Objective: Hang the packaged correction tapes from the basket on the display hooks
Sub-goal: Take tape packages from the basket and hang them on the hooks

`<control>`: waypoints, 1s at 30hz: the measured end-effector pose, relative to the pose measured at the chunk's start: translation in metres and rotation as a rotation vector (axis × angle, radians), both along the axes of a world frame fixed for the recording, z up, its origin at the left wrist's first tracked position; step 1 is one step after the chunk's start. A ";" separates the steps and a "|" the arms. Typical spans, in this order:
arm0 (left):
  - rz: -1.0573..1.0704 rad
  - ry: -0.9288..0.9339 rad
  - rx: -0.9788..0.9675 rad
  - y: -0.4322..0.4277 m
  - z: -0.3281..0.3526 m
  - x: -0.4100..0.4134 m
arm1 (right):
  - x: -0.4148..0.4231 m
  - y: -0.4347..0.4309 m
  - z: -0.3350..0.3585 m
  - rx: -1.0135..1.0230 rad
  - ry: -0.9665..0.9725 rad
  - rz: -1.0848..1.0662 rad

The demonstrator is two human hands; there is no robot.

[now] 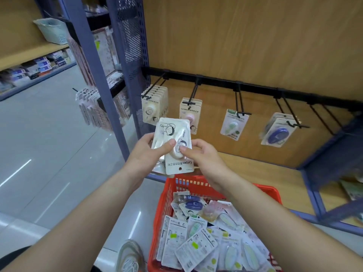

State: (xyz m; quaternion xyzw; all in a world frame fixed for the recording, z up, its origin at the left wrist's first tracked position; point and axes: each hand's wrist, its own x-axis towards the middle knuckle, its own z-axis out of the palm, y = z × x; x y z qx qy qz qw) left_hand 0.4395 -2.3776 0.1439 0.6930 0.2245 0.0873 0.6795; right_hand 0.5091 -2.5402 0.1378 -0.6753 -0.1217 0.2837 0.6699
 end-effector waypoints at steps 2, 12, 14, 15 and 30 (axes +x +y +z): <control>-0.068 0.005 -0.017 -0.001 -0.002 0.001 | 0.002 -0.010 0.004 0.057 0.012 -0.013; 0.066 -0.013 0.017 0.022 0.000 -0.002 | 0.035 -0.046 -0.001 -0.004 -0.040 -0.087; 0.057 -0.018 0.048 0.025 0.000 -0.005 | 0.039 -0.046 -0.001 -0.021 -0.050 -0.043; 0.037 -0.013 0.060 0.025 0.000 -0.007 | 0.040 -0.044 0.000 -0.030 -0.057 -0.002; 0.264 -0.087 0.059 0.044 -0.011 -0.022 | 0.014 0.053 -0.005 0.221 0.103 -0.157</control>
